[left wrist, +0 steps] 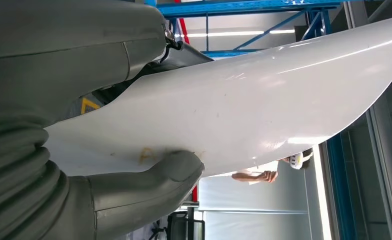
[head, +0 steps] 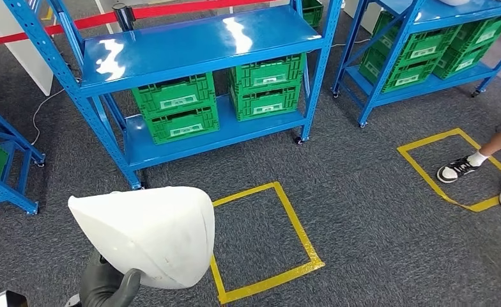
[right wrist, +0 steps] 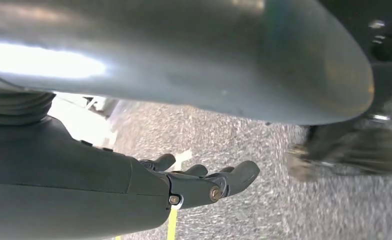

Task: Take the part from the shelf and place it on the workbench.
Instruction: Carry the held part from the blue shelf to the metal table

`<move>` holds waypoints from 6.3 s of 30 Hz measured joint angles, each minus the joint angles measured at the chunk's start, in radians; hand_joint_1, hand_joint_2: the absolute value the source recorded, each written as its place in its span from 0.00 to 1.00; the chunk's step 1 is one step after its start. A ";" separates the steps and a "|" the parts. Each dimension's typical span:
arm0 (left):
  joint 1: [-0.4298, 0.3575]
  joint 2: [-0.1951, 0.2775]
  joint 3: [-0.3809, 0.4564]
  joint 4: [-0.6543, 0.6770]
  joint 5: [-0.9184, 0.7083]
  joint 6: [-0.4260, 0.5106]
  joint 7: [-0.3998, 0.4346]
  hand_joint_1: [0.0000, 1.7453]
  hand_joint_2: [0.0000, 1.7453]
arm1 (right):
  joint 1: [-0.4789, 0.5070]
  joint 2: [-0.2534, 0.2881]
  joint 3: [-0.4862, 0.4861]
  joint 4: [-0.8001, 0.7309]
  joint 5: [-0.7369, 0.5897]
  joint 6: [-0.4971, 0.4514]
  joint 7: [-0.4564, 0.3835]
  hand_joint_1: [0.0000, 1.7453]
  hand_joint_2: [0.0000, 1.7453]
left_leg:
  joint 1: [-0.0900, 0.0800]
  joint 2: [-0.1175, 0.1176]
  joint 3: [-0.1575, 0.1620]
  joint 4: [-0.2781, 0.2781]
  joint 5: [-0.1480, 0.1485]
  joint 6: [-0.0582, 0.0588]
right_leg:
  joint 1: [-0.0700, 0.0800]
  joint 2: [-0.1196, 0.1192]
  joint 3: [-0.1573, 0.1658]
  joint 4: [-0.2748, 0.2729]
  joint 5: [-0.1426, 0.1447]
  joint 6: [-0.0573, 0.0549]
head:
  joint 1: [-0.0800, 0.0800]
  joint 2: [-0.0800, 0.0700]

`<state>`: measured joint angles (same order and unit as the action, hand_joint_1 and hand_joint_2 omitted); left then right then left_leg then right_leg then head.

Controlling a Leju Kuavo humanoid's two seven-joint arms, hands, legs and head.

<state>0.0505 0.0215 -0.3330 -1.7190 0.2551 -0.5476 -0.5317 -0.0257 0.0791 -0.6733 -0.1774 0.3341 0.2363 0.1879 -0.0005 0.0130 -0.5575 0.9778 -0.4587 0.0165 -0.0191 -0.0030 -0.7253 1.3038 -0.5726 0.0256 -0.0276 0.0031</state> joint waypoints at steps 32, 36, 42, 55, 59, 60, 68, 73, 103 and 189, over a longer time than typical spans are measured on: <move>-0.144 0.015 0.043 0.106 0.035 -0.039 0.107 1.00 1.00 | -0.025 0.042 -0.046 0.000 -0.015 -0.024 -0.181 0.00 0.00 | -0.010 -0.035 -0.016 -0.008 0.020 0.007 | -0.006 0.007 0.069 -0.063 0.051 0.010 | 0.008 0.000; -0.171 0.023 0.042 0.116 0.032 -0.026 0.103 1.00 1.00 | -0.023 0.050 -0.068 0.000 -0.066 -0.024 -0.161 0.00 0.00 | -0.001 -0.067 -0.089 0.059 0.029 -0.022 | -0.016 0.070 0.198 -0.251 0.015 0.005 | 0.010 0.000; -0.153 0.035 0.042 0.116 0.026 -0.016 0.093 1.00 1.00 | -0.016 0.058 -0.111 0.000 -0.065 -0.027 -0.146 0.00 0.00 | 0.004 -0.044 -0.144 0.163 -0.048 -0.054 | -0.017 0.009 0.185 -0.256 0.025 -0.045 | 0.006 0.000; -0.030 0.007 0.080 0.099 0.000 0.004 0.019 1.00 1.00 | -0.017 0.012 -0.048 -0.001 0.073 -0.035 -0.198 0.00 0.00 | -0.003 0.023 0.005 0.039 -0.046 -0.021 | -0.016 -0.092 0.181 -0.260 0.038 0.004 | -0.001 0.000; -0.012 -0.027 0.104 0.099 -0.005 0.004 0.008 1.00 1.00 | -0.009 0.003 -0.019 -0.001 0.115 -0.039 -0.170 0.00 0.00 | 0.000 -0.024 0.003 0.033 -0.031 0.000 | -0.012 -0.006 0.090 -0.063 -0.066 0.004 | 0.002 0.000; -0.004 -0.034 0.111 0.100 -0.005 0.004 0.007 1.00 1.00 | -0.006 0.001 -0.015 -0.001 0.117 -0.039 -0.166 0.00 0.00 | -0.002 -0.038 0.000 0.036 -0.031 0.001 | -0.009 -0.001 0.068 -0.020 -0.076 0.002 | 0.002 0.000; 0.035 -0.062 0.153 0.095 -0.011 0.009 0.023 1.00 1.00 | -0.006 -0.011 -0.010 -0.001 0.112 -0.042 -0.161 0.00 0.00 | -0.002 -0.142 -0.032 0.066 -0.033 -0.025 | 0.000 0.082 0.164 -0.255 0.041 -0.025 | 0.002 0.000; 0.043 -0.065 0.167 0.089 -0.033 0.011 0.019 1.00 1.00 | -0.005 -0.009 -0.009 -0.001 0.114 -0.043 -0.164 0.00 0.00 | -0.002 -0.048 -0.101 0.191 -0.104 -0.054 | -0.009 0.011 0.179 -0.275 0.051 -0.049 | -0.009 0.000; 0.083 -0.016 0.168 0.034 -0.167 0.111 -0.026 1.00 1.00 | 0.006 -0.043 0.052 -0.001 0.212 -0.041 -0.213 0.00 0.00 | 0.002 -0.061 -0.091 0.160 -0.076 -0.049 | -0.003 0.009 0.188 -0.269 0.045 -0.055 | -0.005 0.000; 0.095 -0.079 0.294 -0.092 -0.238 0.064 -0.033 1.00 1.00 | -0.023 -0.026 0.002 -0.011 0.249 -0.013 -0.310 0.00 0.00 | -0.002 -0.147 -0.053 0.055 0.018 -0.023 | 0.013 0.068 0.181 -0.266 0.050 -0.033 | 0.005 0.000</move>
<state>0.1458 -0.0572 -0.0395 -1.8114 0.0169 -0.4837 -0.5650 -0.0486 0.0526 -0.6712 -0.1884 0.5835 0.2229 -0.1220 -0.0026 -0.1341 -0.6105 1.0325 -0.4406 -0.0062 -0.0059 0.0648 -0.5448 1.0382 -0.5230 -0.0075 -0.0225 0.0031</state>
